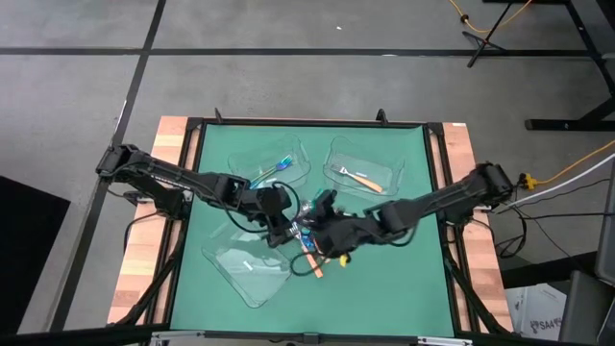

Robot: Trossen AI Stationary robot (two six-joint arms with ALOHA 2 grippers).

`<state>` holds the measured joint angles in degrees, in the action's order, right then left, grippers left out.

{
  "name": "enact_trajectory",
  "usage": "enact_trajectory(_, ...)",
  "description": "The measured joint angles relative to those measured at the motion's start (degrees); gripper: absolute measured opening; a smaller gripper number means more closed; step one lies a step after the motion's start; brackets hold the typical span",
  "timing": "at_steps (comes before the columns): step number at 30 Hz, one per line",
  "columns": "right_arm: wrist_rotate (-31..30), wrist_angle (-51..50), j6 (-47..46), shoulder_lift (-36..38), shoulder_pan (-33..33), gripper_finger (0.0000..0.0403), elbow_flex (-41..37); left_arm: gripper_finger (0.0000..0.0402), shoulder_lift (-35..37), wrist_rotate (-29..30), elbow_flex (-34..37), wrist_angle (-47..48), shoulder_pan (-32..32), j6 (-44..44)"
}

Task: Sort silverware by color (type)
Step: Put the black fork into the bottom transparent bin

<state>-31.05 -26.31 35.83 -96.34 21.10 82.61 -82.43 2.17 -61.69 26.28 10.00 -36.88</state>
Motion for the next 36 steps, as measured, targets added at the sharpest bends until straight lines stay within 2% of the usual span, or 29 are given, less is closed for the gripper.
enact_trajectory(9, -0.90, -10.77, -15.77, 6.88, 1.05, 0.0111, 0.00, 0.0010, 3.99, -1.15, -0.03, 1.44, 0.35, 9.85)
enact_trajectory(17, -0.89, -19.83, -23.61, 8.77, 1.00, 0.0111, -0.02, 0.0010, 9.73, -7.63, -0.04, 11.72, 4.72, 15.62)
enact_trajectory(24, -0.29, -20.63, -24.24, 8.77, 1.00, 0.0111, -0.06, 0.0010, 9.74, -10.30, -0.04, 23.81, 10.75, 16.52)
enact_trajectory(28, -0.14, -20.29, -24.24, 8.77, 1.00, 0.0111, -0.07, 0.0010, 8.55, -10.03, -0.02, 25.53, 13.22, 16.55)
enact_trajectory(36, 2.18, -20.23, -24.24, 8.77, 1.00, 0.0111, -0.07, 0.0010, 5.18, -5.72, -0.02, 25.07, 16.33, 16.69)
